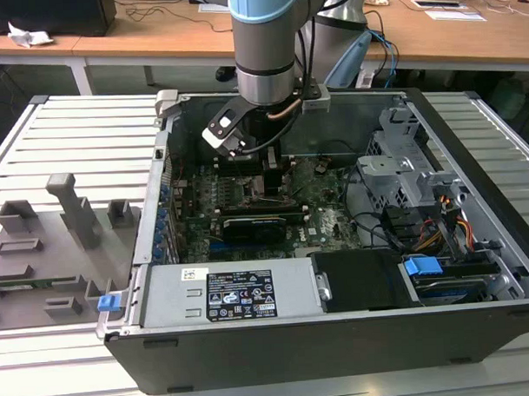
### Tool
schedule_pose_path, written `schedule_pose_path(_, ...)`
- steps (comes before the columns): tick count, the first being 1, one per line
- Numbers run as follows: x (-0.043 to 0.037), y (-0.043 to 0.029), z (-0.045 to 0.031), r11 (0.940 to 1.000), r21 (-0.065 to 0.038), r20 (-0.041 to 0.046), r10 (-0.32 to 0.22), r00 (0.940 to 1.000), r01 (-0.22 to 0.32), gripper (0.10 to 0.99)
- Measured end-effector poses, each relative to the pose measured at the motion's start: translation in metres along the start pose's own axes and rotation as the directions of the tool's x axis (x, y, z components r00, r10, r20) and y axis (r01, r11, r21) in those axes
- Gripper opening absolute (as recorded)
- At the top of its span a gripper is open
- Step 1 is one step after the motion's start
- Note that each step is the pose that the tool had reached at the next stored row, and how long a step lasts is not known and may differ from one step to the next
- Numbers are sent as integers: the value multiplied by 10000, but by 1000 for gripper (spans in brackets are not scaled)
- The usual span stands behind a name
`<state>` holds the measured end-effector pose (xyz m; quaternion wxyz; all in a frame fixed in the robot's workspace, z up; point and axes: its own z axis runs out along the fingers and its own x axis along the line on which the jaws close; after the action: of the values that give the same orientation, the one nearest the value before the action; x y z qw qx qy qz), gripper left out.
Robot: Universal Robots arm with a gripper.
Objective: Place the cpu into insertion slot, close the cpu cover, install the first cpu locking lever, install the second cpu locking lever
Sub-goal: 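Place the cpu into insertion slot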
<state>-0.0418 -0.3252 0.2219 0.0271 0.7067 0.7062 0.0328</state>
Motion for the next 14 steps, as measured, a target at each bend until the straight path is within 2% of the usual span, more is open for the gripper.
schedule_pose_path(14, 15, -6, 26, 10000, -1, -1, 5, 10000, -5, 525)
